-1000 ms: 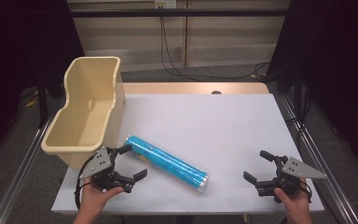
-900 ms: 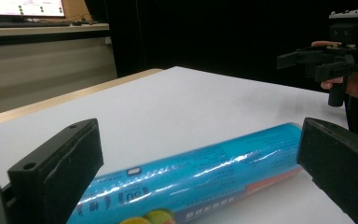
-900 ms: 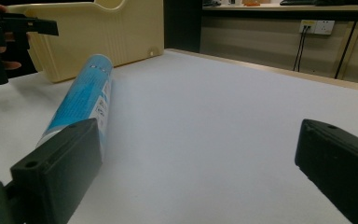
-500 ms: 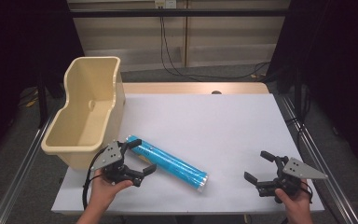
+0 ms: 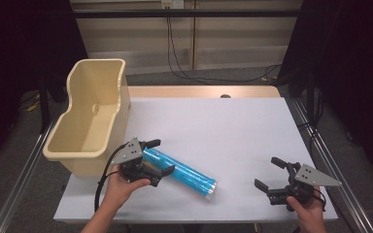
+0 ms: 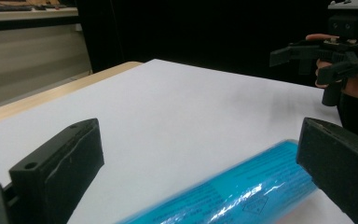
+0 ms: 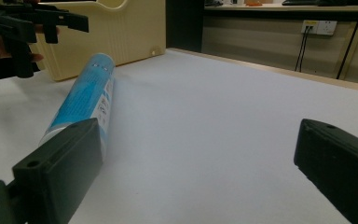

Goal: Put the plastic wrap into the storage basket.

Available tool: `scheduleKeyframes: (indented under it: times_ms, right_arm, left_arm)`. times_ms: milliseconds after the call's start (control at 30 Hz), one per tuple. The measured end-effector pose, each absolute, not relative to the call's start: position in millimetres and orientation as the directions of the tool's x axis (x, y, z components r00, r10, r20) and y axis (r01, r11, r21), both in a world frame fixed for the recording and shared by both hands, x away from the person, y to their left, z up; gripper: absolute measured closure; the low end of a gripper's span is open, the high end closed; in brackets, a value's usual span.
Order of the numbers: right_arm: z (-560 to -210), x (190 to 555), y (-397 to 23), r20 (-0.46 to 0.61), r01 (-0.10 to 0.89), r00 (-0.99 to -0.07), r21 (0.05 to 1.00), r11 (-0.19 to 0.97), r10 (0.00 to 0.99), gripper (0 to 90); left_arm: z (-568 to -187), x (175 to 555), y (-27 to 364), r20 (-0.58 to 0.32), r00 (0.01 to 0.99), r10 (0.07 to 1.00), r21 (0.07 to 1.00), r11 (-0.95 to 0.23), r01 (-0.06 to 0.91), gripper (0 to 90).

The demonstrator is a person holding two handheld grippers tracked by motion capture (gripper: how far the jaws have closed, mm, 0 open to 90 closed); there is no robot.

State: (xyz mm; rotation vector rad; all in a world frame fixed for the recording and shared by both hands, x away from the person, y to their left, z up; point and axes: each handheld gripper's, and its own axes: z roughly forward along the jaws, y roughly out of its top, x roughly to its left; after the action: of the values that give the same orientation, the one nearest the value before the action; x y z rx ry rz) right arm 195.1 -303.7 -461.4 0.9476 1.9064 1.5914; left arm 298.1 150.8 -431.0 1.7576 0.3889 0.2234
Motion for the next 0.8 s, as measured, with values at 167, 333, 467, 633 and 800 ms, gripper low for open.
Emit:
scheduleKeyframes:
  times_ms: [167, 333, 467, 633, 800]
  right_arm:
    - [-461, 195, -304, 0.067, 0.203, -0.647, 0.975, 0.087, 0.759, 0.7]
    - [-461, 195, -305, 0.071, 0.205, -0.646, 0.975, 0.083, 0.76, 0.7]
    - [-461, 195, -305, 0.071, 0.207, -0.646, 0.975, 0.085, 0.76, 0.7]
    - [-461, 195, -305, 0.067, 0.205, -0.65, 0.975, 0.09, 0.757, 1.0]
    - [-461, 195, -305, 0.07, 0.207, -0.649, 0.974, 0.087, 0.757, 1.0]
  left_arm:
    - [-428, 307, 138, -0.071, 0.933, 0.352, 0.966, -0.209, 0.152, 0.5]
    - [-426, 315, 132, -0.078, 0.937, 0.34, 0.956, -0.243, 0.167, 0.4]
    - [-424, 321, 128, -0.084, 0.942, 0.323, 0.937, -0.297, 0.186, 0.1]
    - [-421, 326, 126, -0.064, 0.949, 0.308, 0.91, -0.373, 0.182, 0.0]
    - [-417, 330, 122, -0.056, 0.95, 0.306, 0.872, -0.448, 0.195, 0.0]
